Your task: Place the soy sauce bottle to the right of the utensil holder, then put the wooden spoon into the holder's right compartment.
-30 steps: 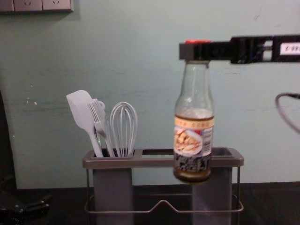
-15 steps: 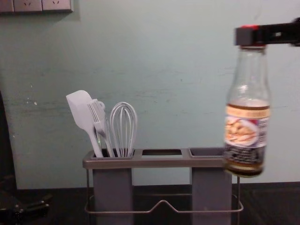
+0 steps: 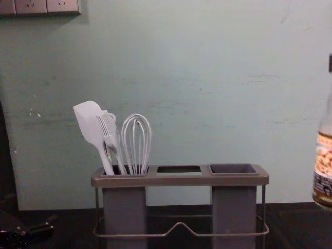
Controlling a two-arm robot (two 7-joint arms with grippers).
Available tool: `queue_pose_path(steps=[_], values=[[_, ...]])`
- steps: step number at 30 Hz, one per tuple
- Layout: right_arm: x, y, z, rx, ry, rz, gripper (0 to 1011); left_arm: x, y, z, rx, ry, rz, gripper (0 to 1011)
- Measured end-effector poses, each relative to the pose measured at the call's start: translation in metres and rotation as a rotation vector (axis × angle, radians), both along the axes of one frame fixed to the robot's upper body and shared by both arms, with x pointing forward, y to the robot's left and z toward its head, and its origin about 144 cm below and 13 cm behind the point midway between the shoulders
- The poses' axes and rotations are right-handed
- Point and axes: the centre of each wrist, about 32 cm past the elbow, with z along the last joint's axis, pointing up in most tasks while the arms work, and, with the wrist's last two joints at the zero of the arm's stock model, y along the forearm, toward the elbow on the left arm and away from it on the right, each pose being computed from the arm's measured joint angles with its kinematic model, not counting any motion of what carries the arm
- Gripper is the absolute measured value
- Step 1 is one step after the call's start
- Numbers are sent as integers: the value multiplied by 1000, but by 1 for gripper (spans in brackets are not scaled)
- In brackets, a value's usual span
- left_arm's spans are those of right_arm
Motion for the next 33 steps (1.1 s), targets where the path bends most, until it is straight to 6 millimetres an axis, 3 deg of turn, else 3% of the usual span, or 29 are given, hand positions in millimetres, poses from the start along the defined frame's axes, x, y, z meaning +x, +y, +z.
queue_pose_path(steps=[6, 17, 33], values=[[6, -5, -24, -13, -7, -33, 380, 0, 0, 0, 0, 0, 0, 1005], [27, 5, -76, 18, -18, -57, 380, 0, 0, 0, 0, 0, 0, 1005], [47, 15, -126, 51, -17, -64, 380, 0, 0, 0, 0, 0, 0, 1005]])
